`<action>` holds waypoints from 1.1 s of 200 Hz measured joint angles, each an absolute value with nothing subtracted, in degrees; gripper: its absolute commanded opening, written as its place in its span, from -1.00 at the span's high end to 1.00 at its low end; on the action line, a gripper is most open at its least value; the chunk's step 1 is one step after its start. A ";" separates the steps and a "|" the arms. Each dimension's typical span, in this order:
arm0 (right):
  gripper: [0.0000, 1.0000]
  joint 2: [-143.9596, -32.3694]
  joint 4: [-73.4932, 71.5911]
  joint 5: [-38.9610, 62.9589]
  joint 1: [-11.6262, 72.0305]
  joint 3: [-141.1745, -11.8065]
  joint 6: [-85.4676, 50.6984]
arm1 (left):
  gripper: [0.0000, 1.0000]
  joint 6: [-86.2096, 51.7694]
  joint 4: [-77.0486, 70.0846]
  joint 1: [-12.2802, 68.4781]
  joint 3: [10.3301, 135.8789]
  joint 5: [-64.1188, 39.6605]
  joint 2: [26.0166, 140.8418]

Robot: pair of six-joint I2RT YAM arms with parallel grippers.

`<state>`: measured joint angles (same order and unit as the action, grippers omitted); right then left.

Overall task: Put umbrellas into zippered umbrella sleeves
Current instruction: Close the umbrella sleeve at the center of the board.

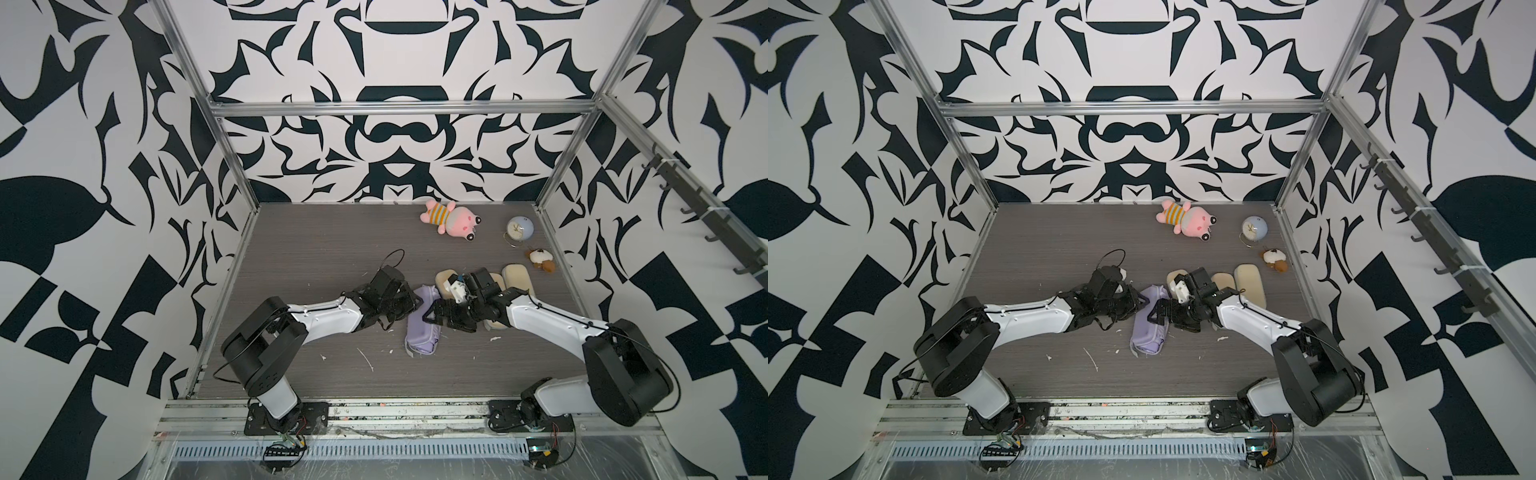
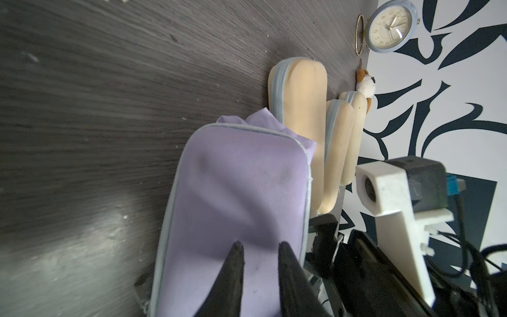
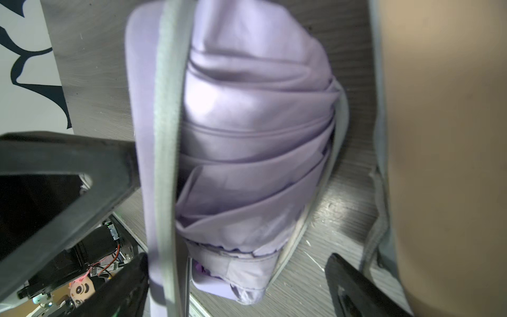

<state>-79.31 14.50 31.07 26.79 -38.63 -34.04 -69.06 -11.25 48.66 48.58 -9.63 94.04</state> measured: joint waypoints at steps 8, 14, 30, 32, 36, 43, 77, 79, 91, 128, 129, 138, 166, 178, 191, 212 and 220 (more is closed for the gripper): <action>-0.98 -79.42 13.15 31.62 26.70 -37.76 -34.28 | 0.45 -68.99 -11.11 48.60 48.34 -9.56 93.95; -0.98 -79.72 12.05 32.18 26.65 -37.30 -34.48 | 0.45 -68.77 -10.92 48.31 47.86 -9.43 93.69; -0.98 -80.60 8.14 33.58 26.59 -36.12 -35.27 | 0.32 -68.25 -10.55 47.00 45.67 -9.54 92.36; -0.98 -80.68 7.77 33.69 26.59 -35.97 -35.40 | 0.28 -67.96 -10.37 46.61 45.30 -9.56 92.07; -0.98 -80.86 6.81 33.89 26.55 -35.51 -35.62 | 0.20 -68.05 -10.22 46.02 44.64 -9.65 91.70; -0.98 -81.03 5.41 34.37 26.39 -34.85 -35.86 | 0.07 -67.57 -9.67 44.73 43.55 -9.58 90.98; -0.99 -81.08 0.86 35.73 25.52 -32.27 -36.80 | -0.17 -66.13 -9.15 42.46 42.94 -11.16 91.29; -0.99 -81.10 0.51 35.83 25.45 -32.08 -36.91 | -0.17 -66.11 -9.45 42.50 42.94 -11.46 91.48; -0.99 -81.38 -1.26 36.56 25.02 -31.05 -37.39 | -0.19 -66.32 -12.08 42.78 42.81 -13.32 93.21; -0.87 -83.85 -8.99 39.68 24.69 -29.78 -40.12 | -0.07 -68.66 -20.34 44.10 40.47 -18.00 97.49; -0.86 -83.90 -9.10 39.68 24.69 -29.76 -40.25 | -0.06 -68.64 -20.47 44.10 40.45 -18.04 97.49; -0.78 -84.51 -10.92 40.32 24.45 -29.32 -41.17 | -0.05 -69.25 -22.15 44.40 40.03 -18.44 97.45; -0.45 -86.83 -14.76 41.50 24.23 -28.77 -43.33 | -0.05 -70.41 -24.05 46.06 38.35 -17.96 95.72; -0.42 -87.85 -15.62 42.41 24.34 -28.75 -43.81 | -0.08 -70.57 -23.99 46.54 37.17 -17.23 94.50; -0.43 -88.66 -16.60 43.31 24.47 -28.75 -43.75 | -0.15 -70.76 -24.18 46.74 35.68 -16.88 93.43; -0.81 -88.95 -14.83 44.27 24.49 -30.02 -42.11 | -0.23 -70.67 -24.45 45.93 32.97 -16.67 92.25; -0.89 -88.18 -12.80 43.72 24.64 -30.89 -41.67 | -0.24 -70.59 -24.45 45.25 32.14 -16.69 91.83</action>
<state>-88.18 -12.80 43.72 24.64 -30.89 -41.67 -70.59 -24.45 45.25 32.14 -16.69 91.83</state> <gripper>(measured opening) 0.885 0.610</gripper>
